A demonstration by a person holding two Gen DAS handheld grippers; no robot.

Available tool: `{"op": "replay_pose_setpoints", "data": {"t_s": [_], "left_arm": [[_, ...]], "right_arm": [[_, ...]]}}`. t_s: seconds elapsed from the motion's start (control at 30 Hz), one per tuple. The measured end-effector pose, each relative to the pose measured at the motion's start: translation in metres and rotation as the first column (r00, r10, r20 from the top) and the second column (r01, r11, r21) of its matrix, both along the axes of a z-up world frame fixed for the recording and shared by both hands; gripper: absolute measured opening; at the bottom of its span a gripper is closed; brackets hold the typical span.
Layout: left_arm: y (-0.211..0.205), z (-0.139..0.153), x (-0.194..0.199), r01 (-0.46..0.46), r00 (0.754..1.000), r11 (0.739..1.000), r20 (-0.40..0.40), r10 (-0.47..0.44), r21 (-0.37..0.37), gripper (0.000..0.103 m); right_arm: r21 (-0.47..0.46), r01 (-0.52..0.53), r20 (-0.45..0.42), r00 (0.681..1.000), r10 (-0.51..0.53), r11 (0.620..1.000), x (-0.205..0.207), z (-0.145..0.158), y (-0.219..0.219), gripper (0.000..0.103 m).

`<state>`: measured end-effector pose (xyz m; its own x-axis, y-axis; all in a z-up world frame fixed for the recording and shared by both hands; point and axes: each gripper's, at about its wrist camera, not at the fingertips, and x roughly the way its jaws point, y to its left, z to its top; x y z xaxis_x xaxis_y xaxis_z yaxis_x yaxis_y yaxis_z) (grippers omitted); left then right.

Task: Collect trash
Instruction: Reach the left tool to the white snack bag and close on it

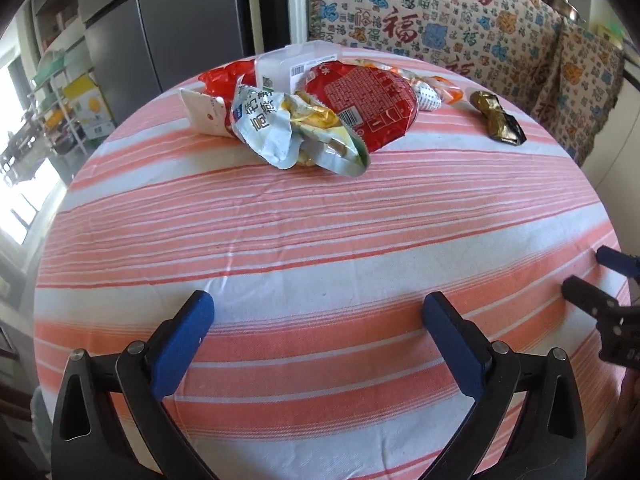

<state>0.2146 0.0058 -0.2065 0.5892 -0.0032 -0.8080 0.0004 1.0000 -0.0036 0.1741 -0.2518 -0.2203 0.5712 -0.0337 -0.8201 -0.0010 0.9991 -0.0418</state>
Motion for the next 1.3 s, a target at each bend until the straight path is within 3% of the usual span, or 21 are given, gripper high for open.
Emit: {"op": "replay_pose_setpoints", "data": {"t_s": [0.13, 0.27, 0.73, 0.8, 0.9, 1.0, 1.1, 1.2, 1.27, 1.3], "left_arm": [[0.000, 0.000, 0.000, 0.000, 1.000, 1.000, 0.000, 0.000, -0.001, 0.103], [0.000, 0.000, 0.000, 0.000, 1.000, 1.000, 0.001, 0.000, -0.001, 0.103], [0.002, -0.001, 0.002, -0.001, 1.000, 1.000, 0.002, 0.001, -0.006, 0.102], [0.007, 0.003, 0.003, 0.014, 1.000, 0.999, -0.001, -0.014, -0.042, 0.102], [0.029, 0.023, 0.010, 0.008, 0.999, 0.979, 0.036, -0.001, -0.202, 0.102], [0.049, 0.041, 0.037, -0.061, 0.996, 0.966, 0.044, 0.074, -0.250, 0.102], [0.059, 0.042, 0.070, -0.109, 0.993, 0.951, 0.016, 0.119, -0.291, 0.101], [0.061, 0.028, 0.092, -0.144, 0.989, 0.941, -0.029, 0.142, -0.307, 0.079], [0.059, 0.019, 0.095, -0.124, 0.992, 0.929, -0.039, 0.118, -0.348, 0.046], [0.057, 0.018, 0.092, -0.108, 0.994, 0.924, -0.034, 0.103, -0.366, 0.043]], "right_arm": [[0.001, 0.074, -0.010, 0.997, -0.074, 0.997, 0.030, -0.002, -0.003, 0.101], [0.000, 0.116, 0.006, 0.993, -0.116, 0.993, 0.043, -0.003, -0.005, 0.103], [-0.001, 0.116, 0.007, 0.993, -0.116, 0.993, 0.043, -0.002, -0.005, 0.103], [-0.001, 0.116, 0.007, 0.993, -0.116, 0.993, 0.044, -0.002, -0.005, 0.103], [-0.001, 0.117, 0.006, 0.993, -0.117, 0.993, 0.045, -0.001, -0.005, 0.103], [-0.002, 0.117, 0.006, 0.993, -0.117, 0.993, 0.045, -0.001, -0.006, 0.103], [-0.002, 0.117, 0.006, 0.993, -0.117, 0.993, 0.045, -0.001, -0.006, 0.103], [-0.001, 0.117, 0.006, 0.993, -0.117, 0.993, 0.045, 0.000, -0.006, 0.103], [-0.002, 0.116, 0.006, 0.993, -0.116, 0.993, 0.045, 0.000, -0.006, 0.103], [-0.002, 0.116, 0.005, 0.993, -0.116, 0.993, 0.045, 0.000, -0.006, 0.103]]}}
